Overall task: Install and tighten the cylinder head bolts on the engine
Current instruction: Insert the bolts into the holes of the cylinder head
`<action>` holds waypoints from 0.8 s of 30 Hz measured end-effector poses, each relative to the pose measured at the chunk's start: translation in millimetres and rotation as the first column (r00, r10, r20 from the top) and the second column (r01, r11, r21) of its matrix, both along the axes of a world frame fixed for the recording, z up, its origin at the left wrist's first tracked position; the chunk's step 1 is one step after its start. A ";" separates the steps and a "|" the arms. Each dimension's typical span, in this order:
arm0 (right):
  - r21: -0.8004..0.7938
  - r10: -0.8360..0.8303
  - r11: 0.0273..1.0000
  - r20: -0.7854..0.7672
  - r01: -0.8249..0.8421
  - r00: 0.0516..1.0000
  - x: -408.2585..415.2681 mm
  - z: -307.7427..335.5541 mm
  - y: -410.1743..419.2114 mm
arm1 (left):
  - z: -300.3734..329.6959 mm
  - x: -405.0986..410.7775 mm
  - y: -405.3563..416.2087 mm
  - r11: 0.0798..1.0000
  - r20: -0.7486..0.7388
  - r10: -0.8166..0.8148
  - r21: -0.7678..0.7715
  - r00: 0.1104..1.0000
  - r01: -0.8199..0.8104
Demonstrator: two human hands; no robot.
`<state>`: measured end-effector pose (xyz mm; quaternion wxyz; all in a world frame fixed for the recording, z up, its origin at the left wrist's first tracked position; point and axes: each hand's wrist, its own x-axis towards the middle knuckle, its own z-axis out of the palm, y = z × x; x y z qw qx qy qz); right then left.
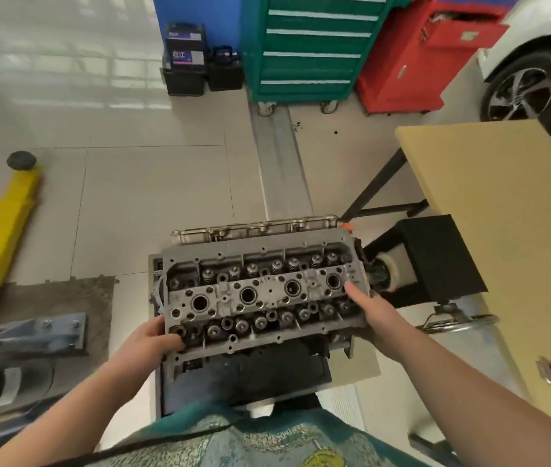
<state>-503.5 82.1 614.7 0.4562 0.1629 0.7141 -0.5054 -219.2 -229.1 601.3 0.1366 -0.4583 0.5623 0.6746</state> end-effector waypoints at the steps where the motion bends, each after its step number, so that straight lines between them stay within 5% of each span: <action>1: -0.037 -0.014 0.999 0.016 0.014 1.000 0.1 0.1 0.2 | 1.3 -1.7 0.2 1.000 -0.002 0.019 -0.002 1.000 -0.019; 8: -0.105 -0.087 0.991 0.023 0.088 0.996 5.6 -11.2 2.4 | 6.7 -6.9 -0.9 0.994 -0.032 0.091 0.056 0.995 -0.089; 18: -0.108 0.055 0.993 0.028 -0.051 0.998 -9.3 -12.1 6.5 | -2.1 -10.0 14.1 0.984 0.051 0.178 -0.020 0.983 -0.177; 24: -0.151 0.055 0.987 0.043 -0.048 0.998 -8.4 -9.6 7.8 | 5.4 -7.9 12.4 0.994 0.046 0.109 -0.009 0.993 -0.109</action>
